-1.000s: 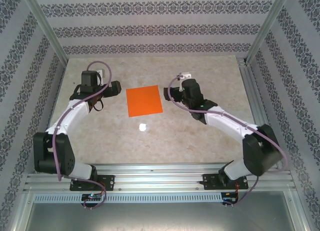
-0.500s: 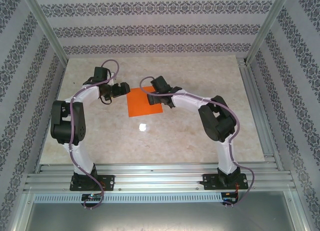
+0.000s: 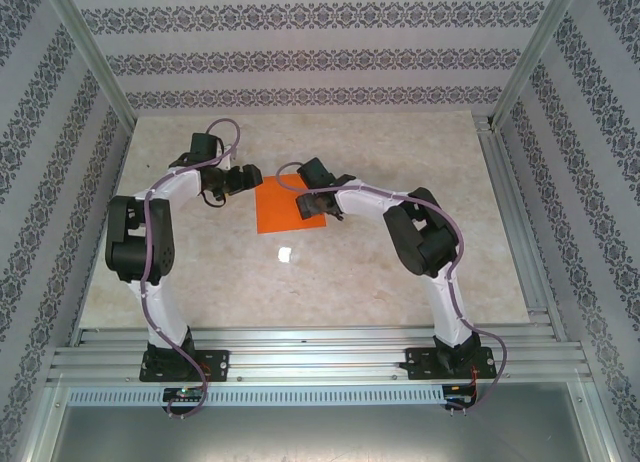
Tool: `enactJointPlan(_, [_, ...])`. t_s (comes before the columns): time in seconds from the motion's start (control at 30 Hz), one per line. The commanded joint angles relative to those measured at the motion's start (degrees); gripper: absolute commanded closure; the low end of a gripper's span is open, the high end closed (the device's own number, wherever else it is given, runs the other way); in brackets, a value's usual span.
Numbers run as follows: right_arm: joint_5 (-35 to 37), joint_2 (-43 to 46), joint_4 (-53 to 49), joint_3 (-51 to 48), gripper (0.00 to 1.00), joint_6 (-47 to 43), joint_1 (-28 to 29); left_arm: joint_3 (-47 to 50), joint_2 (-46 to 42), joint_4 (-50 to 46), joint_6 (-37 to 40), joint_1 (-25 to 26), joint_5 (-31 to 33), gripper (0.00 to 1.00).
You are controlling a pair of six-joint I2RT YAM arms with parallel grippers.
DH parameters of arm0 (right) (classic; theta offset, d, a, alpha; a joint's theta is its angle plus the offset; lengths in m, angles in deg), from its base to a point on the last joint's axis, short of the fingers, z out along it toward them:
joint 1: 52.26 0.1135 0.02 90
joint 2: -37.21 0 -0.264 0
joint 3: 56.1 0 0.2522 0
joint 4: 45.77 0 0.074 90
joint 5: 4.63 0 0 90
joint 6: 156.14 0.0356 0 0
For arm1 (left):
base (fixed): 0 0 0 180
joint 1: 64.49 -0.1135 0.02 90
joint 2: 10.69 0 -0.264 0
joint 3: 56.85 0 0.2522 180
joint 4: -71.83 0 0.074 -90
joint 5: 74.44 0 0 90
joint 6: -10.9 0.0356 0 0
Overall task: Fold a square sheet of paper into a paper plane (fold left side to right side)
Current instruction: Move the square sheet of paper to the center of the table.
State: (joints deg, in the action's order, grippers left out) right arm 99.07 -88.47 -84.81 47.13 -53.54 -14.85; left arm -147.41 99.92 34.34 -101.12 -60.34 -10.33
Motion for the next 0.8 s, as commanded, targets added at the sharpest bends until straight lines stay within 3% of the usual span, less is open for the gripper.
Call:
enactJointPlan(0.0, [1.07,2.93,-2.89,-4.44,0.09,0.98,0.27,-2.45,2.31,-0.2,-1.56,-0.19,-2.91,0.17])
enactJointPlan(0.4, [-2.14,4.82,-0.28,-6.72,0.08,2.29,-0.09,-11.65,9.87,-3.79,-1.12,2.8,-3.52,0.24])
enactJointPlan(0.6, [-11.3,10.81,5.84,-8.74,0.08,5.93,-3.96,-9.17,6.99,-3.44,-0.44,2.97,-2.5,0.25])
enactJointPlan(0.77, [-11.98,10.0,5.27,-5.8,0.09,5.53,-5.0,-7.86,7.22,-4.72,0.22,3.02,-4.26,0.25])
